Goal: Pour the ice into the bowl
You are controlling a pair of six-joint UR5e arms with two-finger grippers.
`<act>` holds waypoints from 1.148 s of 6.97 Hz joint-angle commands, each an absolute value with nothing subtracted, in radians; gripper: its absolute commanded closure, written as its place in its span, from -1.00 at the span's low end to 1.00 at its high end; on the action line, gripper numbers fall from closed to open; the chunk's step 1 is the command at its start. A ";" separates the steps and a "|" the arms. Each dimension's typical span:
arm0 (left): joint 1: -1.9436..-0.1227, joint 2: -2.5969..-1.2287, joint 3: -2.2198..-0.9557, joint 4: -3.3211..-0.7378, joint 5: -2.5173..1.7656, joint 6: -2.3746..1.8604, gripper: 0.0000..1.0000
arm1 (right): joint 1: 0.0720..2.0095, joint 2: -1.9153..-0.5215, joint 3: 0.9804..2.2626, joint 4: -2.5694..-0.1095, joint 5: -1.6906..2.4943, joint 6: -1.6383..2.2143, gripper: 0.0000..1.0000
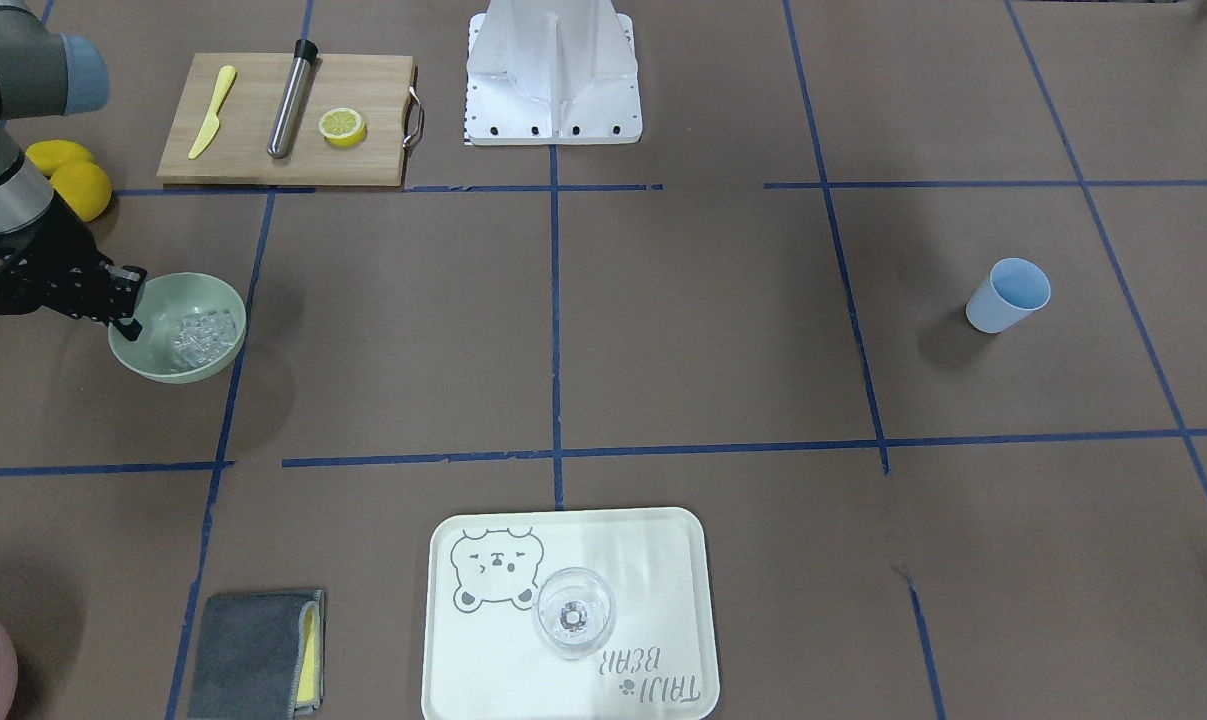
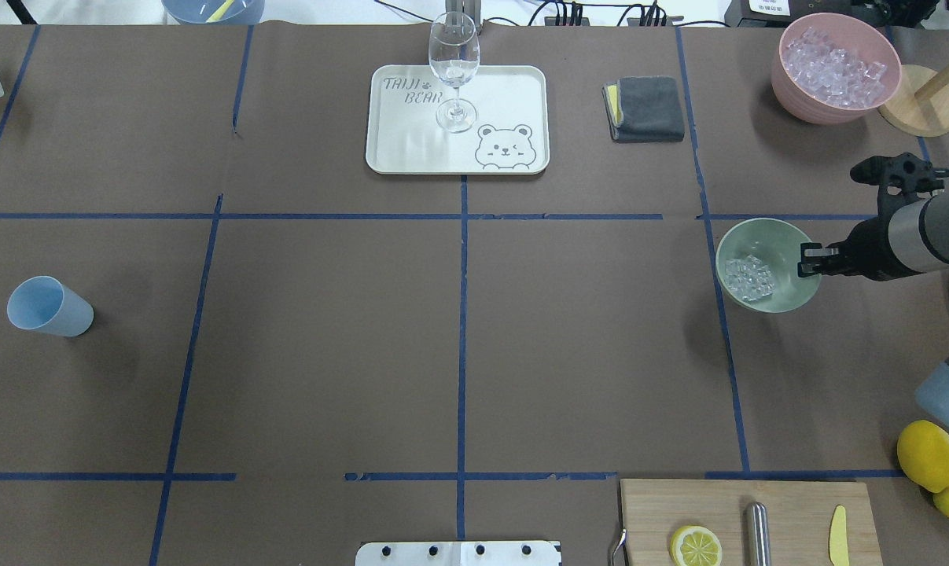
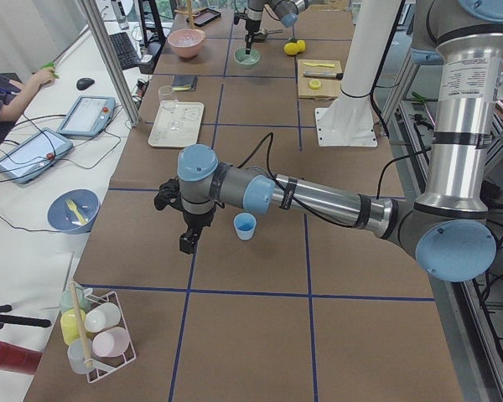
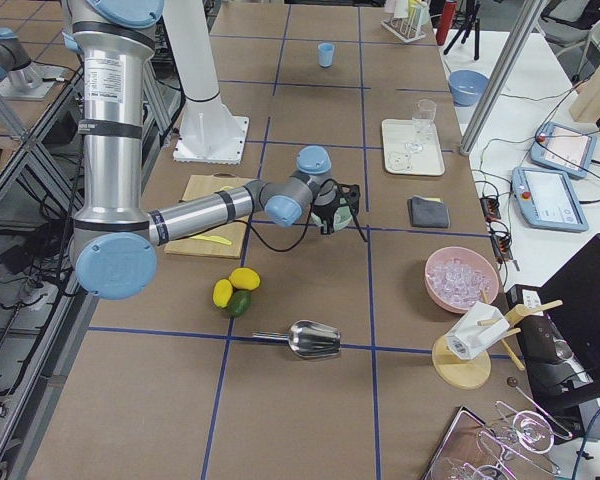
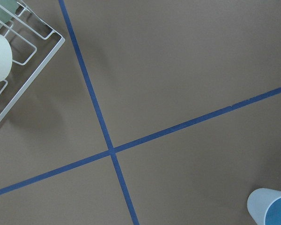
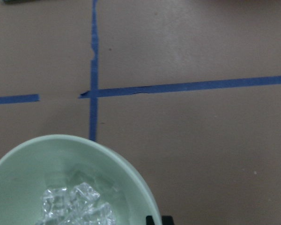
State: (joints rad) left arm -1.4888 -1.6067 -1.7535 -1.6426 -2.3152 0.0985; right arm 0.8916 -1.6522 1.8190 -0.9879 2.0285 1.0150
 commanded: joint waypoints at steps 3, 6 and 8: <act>-1.486 -1.606 -1.737 -1.652 -2.316 0.095 -1.00 | 0.965 -1.762 1.721 -0.870 2.159 0.993 1.00; -1.486 -1.606 -1.736 -1.654 -2.315 0.094 -1.00 | 0.985 -1.775 1.710 -0.871 2.148 0.939 -0.98; -1.486 -1.606 -1.732 -1.654 -2.315 0.097 -1.00 | 1.143 -1.770 1.706 -0.967 2.174 0.634 -1.00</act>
